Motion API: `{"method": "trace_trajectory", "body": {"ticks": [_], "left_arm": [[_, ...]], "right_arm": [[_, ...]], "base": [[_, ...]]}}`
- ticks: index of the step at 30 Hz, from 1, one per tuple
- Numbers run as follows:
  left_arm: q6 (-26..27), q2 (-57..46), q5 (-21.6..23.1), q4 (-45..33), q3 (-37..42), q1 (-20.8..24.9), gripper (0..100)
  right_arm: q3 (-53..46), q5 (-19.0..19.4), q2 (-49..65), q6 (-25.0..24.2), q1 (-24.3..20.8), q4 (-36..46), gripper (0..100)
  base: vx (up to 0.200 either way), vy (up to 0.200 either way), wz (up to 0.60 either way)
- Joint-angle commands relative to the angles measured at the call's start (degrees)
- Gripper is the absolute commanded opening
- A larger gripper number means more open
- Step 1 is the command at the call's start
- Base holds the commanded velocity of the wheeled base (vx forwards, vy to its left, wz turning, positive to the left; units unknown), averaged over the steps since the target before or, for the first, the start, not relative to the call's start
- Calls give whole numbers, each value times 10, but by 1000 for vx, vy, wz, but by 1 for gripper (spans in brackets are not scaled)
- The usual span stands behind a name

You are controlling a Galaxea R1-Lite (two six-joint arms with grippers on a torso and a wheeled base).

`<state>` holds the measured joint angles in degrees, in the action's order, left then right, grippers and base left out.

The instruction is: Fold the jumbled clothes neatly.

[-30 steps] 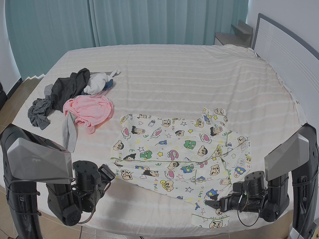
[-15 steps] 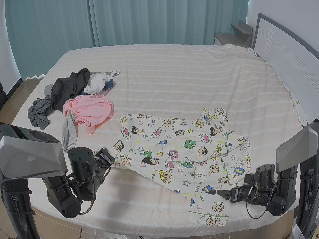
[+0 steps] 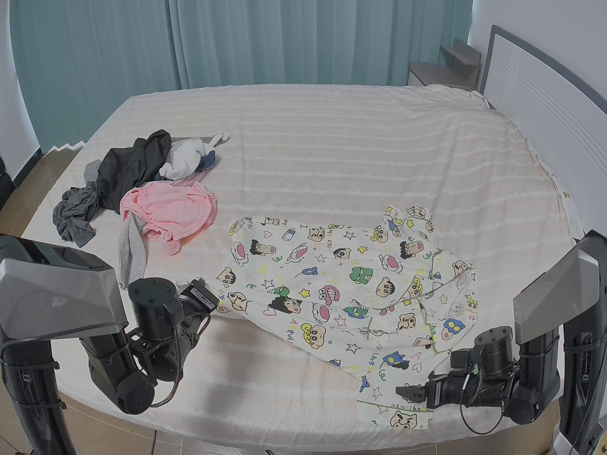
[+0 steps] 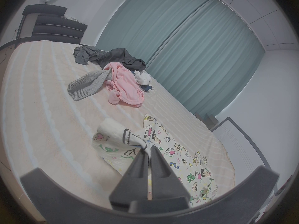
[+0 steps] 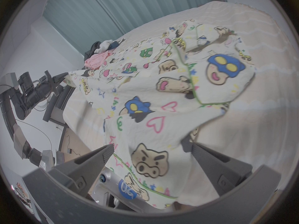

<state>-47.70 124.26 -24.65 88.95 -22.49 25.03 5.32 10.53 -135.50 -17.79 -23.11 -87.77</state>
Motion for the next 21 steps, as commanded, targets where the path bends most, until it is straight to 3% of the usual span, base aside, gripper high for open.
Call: {"method": "trace_trajectory", "body": {"ticks": [1, 16, 17, 21], "left_arm": [[0, 0, 0, 10, 3, 0, 0], [0, 0, 0, 10, 5, 1, 0], [0, 0, 0, 10, 6, 1, 0], [0, 0, 0, 10, 7, 1, 0]], "right_arm": [[29, -4, -25, -15, -39, 0, 100], [52, -20, -60, -19, -58, 0, 100], [52, -21, -61, -21, -60, 0, 0], [50, -47, -63, -25, -66, 0, 0]], "base": [[0, 0, 0], [0, 0, 0], [0, 0, 0], [0, 0, 0]]}}
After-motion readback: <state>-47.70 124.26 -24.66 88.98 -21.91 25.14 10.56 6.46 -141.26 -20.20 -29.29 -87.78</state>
